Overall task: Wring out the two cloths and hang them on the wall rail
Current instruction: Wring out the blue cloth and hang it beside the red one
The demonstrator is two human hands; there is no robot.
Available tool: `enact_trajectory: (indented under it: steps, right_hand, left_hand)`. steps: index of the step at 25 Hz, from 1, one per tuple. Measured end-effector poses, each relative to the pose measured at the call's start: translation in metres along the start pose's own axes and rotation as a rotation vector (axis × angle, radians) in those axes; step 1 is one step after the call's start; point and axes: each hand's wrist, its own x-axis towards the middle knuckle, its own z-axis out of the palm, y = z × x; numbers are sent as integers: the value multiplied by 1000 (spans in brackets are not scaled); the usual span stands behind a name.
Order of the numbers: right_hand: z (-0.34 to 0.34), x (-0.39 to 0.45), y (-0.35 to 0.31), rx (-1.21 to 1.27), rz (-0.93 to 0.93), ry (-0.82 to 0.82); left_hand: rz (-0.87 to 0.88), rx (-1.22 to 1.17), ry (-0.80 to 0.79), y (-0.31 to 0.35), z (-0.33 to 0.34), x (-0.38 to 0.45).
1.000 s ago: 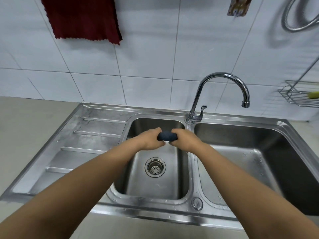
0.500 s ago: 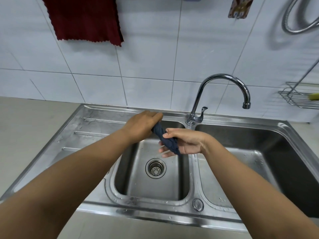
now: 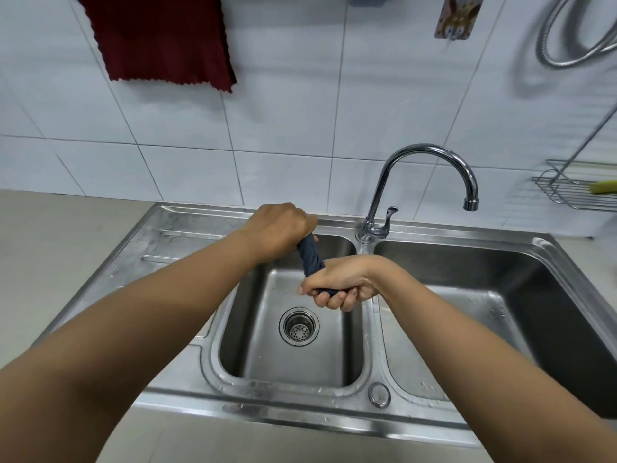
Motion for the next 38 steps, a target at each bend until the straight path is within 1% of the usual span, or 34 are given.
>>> enact_trajectory:
  steps: [2, 4, 6, 7, 9, 10, 12, 14, 16, 18, 22, 27, 30, 31, 34, 35, 38]
  right_hand:
    - [1, 7, 1, -319, -12, 314]
    - [1, 12, 6, -705, -4, 574]
    - [0, 12, 14, -1031, 24, 760]
    - [-1, 12, 18, -1154, 2, 827]
    - [-5, 14, 25, -1326, -101, 892]
    - [-7, 15, 27, -1371, -155, 906]
    - [-12, 15, 28, -1394, -254, 938]
    - [-17, 13, 26, -1363, -318, 979]
    - [-18, 12, 25, -1303, -359, 1031]
    - [-19, 11, 21, -1195, -381, 1096]
    - [-21, 10, 15, -1015, -457, 1185]
    - [-24, 11, 9, -941, -482, 1237]
    - [-24, 11, 9, -906, -498, 1276]
    - [-23, 11, 8, -902, -491, 1276]
    - [-27, 13, 10, -891, -429, 1226]
    - [-29, 15, 11, -837, -428, 1208]
    - [-36, 19, 17, -502, -520, 1155]
  left_hand:
    - [-99, 74, -189, 1, 1, 1]
    - [-181, 44, -325, 11, 7, -3]
    - [-258, -98, -456, 27, 14, -8]
    - [-297, -197, -516, 35, 18, -11]
    - [-387, -462, -596, 49, 26, -19]
    - [-459, -661, -609, 54, 29, -24]
    - [-635, -1143, -585, 64, 31, -31]
    - [-785, -1492, -524, 73, 26, -34]
    - [-873, -1727, -464, 81, 21, -34]
    - [-915, -1913, -400, 85, 15, -30]
    - [-954, -2171, -286, 87, 7, -21]
    - [-959, -2329, -244, 88, -1, -15]
    - [-930, -2310, -230, 86, -2, -15]
    - [-916, -2242, -219, 83, -2, -16]
    - [-860, -1822, -168, 68, 2, -18]
    - [-864, -1727, -143, 61, 5, -19]
    - [-967, -1676, -84, 39, 14, -20]
